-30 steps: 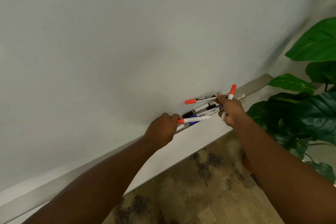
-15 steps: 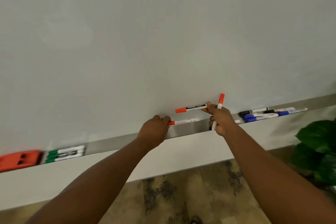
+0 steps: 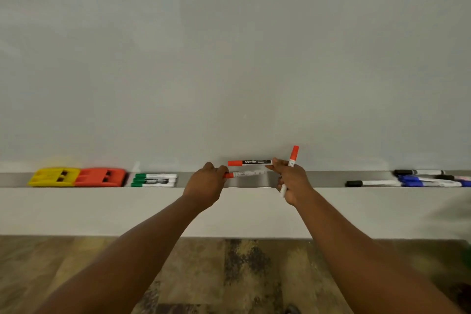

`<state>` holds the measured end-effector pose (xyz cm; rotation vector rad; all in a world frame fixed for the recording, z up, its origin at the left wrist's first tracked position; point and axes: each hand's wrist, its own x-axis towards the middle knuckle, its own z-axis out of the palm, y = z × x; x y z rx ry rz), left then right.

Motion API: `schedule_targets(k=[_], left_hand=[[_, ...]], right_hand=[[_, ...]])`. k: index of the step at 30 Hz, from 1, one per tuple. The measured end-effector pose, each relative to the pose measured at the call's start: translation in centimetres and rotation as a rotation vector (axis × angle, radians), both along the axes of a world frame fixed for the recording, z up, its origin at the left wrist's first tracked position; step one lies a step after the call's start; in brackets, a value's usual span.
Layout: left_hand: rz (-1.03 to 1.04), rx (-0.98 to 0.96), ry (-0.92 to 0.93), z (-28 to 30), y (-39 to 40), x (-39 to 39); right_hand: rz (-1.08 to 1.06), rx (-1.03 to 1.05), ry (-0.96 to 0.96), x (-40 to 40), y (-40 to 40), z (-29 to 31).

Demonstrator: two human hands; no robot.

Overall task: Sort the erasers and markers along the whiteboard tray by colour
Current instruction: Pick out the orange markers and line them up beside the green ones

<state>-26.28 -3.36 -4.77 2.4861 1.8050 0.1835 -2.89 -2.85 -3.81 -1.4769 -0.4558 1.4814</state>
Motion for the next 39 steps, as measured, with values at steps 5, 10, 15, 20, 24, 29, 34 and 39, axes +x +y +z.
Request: schedule_targets(k=[5,10,15,20,24,29,34,39], left_hand=[[0.025,0.079,0.095,-1.6,-0.3,-4.8],[0.166,0.102,0.105,-2.5,-0.7,-8.2],[0.214,0.079,0.085,-3.3,-0.4,-9.9],[0.191,0.065,0.095,-3.9,0.0,-10.7],[0.132,0.041,0.093,-3.8,0.4,-10.9],[0.078,0.034,0.102,-3.9,0.9,-11.4],[0.129,-0.008,-0.067,-3.8,0.7,-13.1],[0.216,-0.043,-0.136,-4.1,0.5,-15.1]], right_hand=[[0.046,-0.030,0.007,-4.5,-0.2,-1.5],[0.053,-0.058,-0.024,-8.0,0.0,-2.8],[0.001,-0.068,-0.062,-10.0,0.7,-4.3],[-0.032,-0.079,-0.114,-11.1,1.1,-5.3],[-0.053,-0.063,-0.137,-11.8,1.2,-5.8],[-0.066,-0.055,-0.176,-12.8,1.7,-5.9],[-0.055,-0.035,-0.262,-14.3,2.0,-6.5],[0.062,0.022,-0.459,-15.4,2.0,-6.7]])
